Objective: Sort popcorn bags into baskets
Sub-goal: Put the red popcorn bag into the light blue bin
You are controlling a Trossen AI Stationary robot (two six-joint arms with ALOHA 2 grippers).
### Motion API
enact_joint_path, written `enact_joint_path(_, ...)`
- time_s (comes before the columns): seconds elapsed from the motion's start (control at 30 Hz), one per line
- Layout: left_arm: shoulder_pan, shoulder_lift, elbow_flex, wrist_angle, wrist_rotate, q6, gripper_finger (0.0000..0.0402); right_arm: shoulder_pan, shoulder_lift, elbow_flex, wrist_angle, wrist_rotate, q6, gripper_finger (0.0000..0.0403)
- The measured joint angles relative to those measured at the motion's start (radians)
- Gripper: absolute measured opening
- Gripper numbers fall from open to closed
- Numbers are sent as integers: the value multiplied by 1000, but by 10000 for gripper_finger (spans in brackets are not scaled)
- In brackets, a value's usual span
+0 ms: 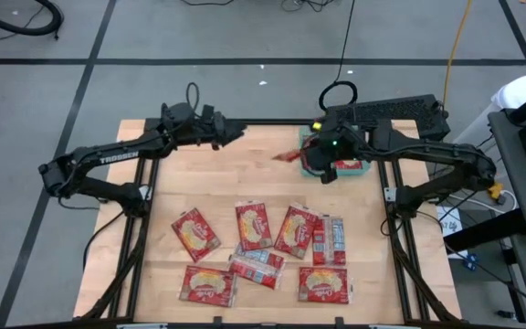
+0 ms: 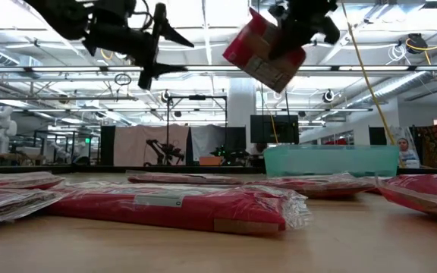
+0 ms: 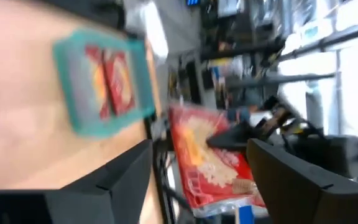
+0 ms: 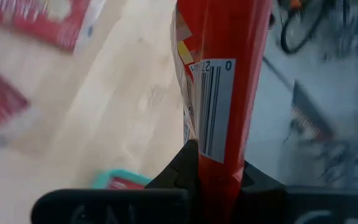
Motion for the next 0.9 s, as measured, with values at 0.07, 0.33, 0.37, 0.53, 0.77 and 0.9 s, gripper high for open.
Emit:
enact_joint_path(0.07, 5, 35, 0, -2, 60, -10, 278, 19, 20, 0, 10, 42, -116, 13)
enact_joint_path(0.33, 3, 222, 0, 286, 205, -87, 273, 81, 104, 0, 112, 283, -453, 15)
enact_joint_path(0.37, -1, 240, 0, 327, 206, -99, 270, 89, 106, 0, 124, 312, -455, 15)
enact_joint_path(0.53, -9, 303, 0, 394, 209, -115, 256, 129, 109, 0, 190, 415, -484, 15)
enact_joint_path(0.77, -24, 347, 0, 406, 271, -103, 274, 168, 114, 1, 227, 430, -470, 15)
enact_joint_path(0.9, -35, 352, 0, 413, 296, -99, 305, 175, 116, 1, 247, 427, -467, 15)
